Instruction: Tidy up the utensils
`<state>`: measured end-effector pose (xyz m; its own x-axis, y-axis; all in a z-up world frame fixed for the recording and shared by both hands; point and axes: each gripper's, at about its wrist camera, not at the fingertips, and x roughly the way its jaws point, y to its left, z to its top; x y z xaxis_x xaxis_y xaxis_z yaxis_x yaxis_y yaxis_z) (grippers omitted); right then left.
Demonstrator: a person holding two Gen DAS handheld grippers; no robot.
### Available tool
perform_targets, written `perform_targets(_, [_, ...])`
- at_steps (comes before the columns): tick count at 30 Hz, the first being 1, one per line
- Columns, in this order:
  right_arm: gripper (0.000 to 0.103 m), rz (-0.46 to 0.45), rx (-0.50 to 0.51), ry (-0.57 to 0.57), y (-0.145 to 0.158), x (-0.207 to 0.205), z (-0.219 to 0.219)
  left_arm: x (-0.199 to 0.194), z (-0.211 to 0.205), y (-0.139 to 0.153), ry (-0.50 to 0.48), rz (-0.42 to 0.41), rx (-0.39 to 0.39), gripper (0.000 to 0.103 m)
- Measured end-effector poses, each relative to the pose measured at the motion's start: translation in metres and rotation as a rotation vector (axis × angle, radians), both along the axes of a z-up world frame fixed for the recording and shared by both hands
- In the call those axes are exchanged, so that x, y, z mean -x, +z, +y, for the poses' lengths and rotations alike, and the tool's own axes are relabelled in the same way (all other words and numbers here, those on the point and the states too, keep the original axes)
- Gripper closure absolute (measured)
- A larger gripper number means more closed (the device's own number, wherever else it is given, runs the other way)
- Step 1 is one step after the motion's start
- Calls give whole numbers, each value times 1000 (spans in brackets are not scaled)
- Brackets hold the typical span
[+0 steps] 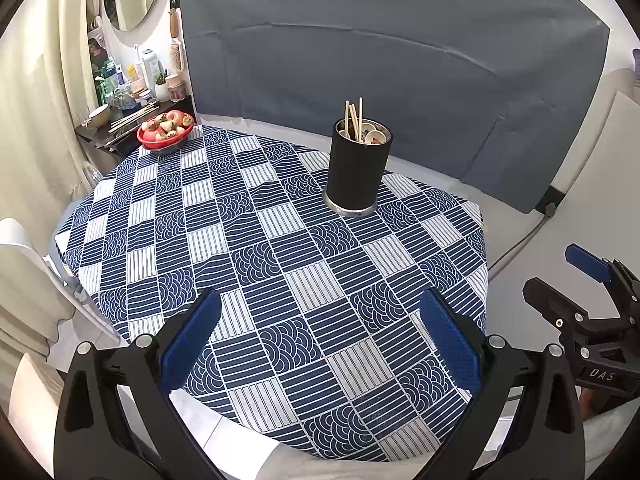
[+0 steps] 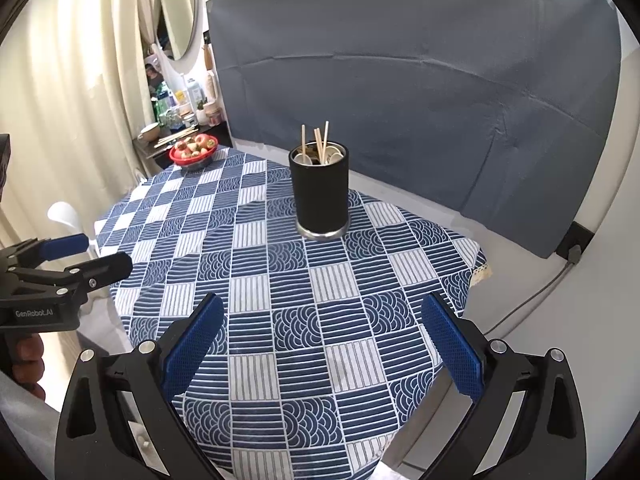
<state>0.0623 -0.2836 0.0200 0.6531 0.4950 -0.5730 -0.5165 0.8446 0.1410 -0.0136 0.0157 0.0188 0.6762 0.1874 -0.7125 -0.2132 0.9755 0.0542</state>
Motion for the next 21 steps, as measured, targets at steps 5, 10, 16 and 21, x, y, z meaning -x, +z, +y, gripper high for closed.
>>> perform_targets(5, [8, 1, -2, -2, -1, -2, 1, -1, 2, 0, -3, 6, 4, 6])
perform_targets(10, [8, 0, -7, 0, -2, -3, 1, -3, 0, -1, -13, 20, 11, 6])
perform_targets(16, [8, -5, 11, -4, -4, -1, 1, -3, 1, 0, -11, 20, 0, 6])
perform_targets(21, [8, -16, 12, -6, -3, 0, 2, -2, 4, 1, -11, 9, -6, 6])
